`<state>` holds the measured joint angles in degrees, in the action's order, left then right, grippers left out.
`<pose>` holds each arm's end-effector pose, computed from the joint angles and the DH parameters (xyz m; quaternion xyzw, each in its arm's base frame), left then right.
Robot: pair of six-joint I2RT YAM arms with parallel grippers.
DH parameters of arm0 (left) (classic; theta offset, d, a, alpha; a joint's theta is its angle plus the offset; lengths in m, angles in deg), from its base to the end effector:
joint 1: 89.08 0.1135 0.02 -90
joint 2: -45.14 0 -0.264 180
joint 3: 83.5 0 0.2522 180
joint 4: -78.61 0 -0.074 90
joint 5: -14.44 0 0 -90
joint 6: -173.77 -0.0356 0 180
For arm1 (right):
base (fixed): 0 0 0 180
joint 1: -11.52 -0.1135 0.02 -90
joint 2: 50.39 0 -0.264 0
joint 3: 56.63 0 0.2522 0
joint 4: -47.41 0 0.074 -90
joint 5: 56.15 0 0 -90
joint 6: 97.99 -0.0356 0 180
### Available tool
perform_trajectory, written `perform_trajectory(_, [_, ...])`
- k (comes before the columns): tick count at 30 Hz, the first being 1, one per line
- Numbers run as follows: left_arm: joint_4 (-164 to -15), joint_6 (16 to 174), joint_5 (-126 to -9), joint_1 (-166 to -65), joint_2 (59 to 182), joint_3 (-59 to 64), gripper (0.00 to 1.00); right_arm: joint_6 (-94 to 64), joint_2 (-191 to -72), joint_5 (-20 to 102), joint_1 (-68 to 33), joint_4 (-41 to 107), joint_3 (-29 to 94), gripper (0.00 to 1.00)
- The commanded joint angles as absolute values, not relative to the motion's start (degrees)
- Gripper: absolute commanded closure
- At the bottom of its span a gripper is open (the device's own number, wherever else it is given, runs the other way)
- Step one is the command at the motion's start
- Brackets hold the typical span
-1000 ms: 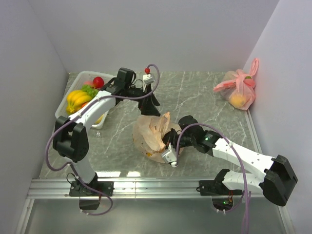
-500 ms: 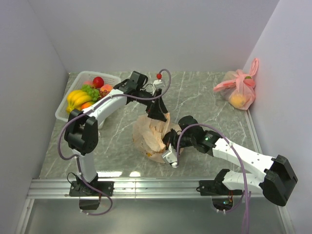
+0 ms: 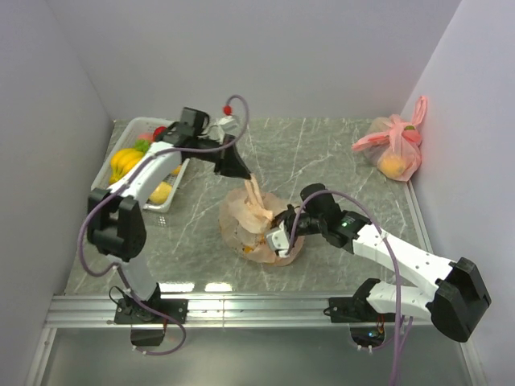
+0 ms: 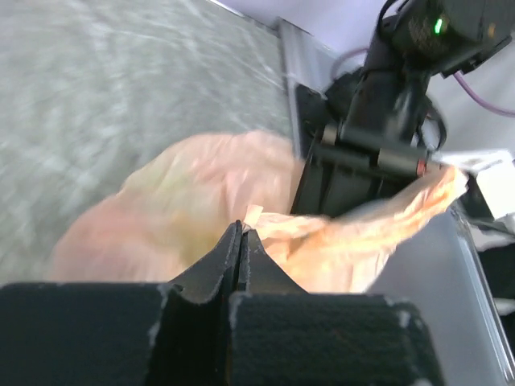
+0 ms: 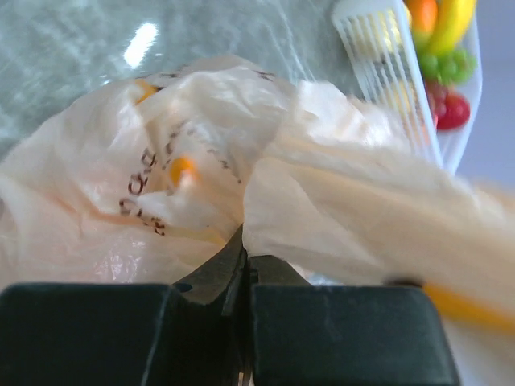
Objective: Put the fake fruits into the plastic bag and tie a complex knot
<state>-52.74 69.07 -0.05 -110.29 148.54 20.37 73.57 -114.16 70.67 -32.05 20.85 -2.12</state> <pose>0.3499 -0.1727 0.3106 0.4356 0.6352 -0.5871 0.2492 0.1558 0.1777 0.2497 -0.8160 0.2616 0.1252 0.5001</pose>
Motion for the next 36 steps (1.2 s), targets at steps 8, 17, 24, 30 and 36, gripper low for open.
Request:
perform_trajectory(8, [-71.4,74.4,-11.4,-105.2,123.4,-2.4,1.00,31.6,-115.3,82.6,-28.6,23.9,3.9,1.00])
perform_trajectory(17, [-72.9,82.3,-13.4,-109.8,127.1,-0.8,1.00,19.8,-112.9,78.3,-27.1,26.3,4.6,0.38])
perform_trajectory(24, [-72.3,83.3,-11.7,-110.3,132.5,4.8,1.00,24.4,-106.6,75.4,-27.2,27.4,6.2,0.05])
perform_trajectory(30, [-68.5,81.4,-11.5,-110.9,135.1,7.9,1.00,26.4,-109.4,77.1,-28.2,27.7,13.3,0.04])
perform_trajectory(36, [-67.3,80.9,-11.8,-111.1,135.9,9.3,1.00,40.5,-113.9,81.9,-30.1,20.1,17.5,0.13])
